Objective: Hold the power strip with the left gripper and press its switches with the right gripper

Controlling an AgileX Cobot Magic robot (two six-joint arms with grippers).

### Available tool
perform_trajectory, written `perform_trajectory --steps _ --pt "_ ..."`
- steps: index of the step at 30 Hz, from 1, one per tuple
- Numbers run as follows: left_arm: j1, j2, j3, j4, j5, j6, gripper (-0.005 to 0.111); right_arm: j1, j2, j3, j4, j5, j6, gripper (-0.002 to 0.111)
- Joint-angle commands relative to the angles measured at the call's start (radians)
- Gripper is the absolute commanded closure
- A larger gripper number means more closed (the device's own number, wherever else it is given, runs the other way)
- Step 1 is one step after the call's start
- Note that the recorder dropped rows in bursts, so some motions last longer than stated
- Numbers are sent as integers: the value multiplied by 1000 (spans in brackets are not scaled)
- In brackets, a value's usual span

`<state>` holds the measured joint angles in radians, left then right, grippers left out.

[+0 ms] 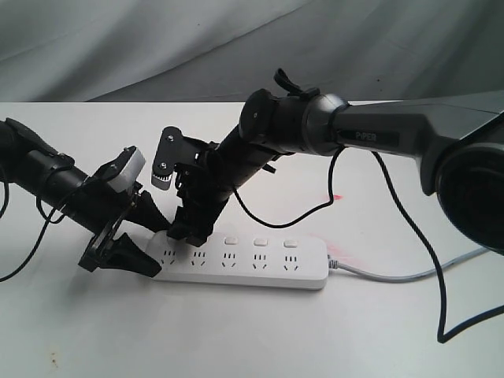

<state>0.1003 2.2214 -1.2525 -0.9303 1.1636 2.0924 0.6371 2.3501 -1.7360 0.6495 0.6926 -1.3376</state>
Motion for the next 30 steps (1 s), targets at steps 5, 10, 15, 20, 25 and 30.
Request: perform_trajectory --steps 5,10,15,20,25,30 --pt "1 14 2 33 -43 1 58 13 65 29 -102 2 -16 41" --pt "1 14 2 33 -43 1 58 19 67 29 -88 -17 -14 41" --pt "1 14 2 33 -43 1 58 3 43 29 -56 -9 -9 41" --pt "1 14 2 33 -43 1 58 -74 -120 29 126 31 -96 41" --pt "1 14 2 33 -43 1 58 -126 -160 34 131 130 -94 41" --pt "1 14 2 33 -43 1 58 -99 -123 94 161 71 -134 41"
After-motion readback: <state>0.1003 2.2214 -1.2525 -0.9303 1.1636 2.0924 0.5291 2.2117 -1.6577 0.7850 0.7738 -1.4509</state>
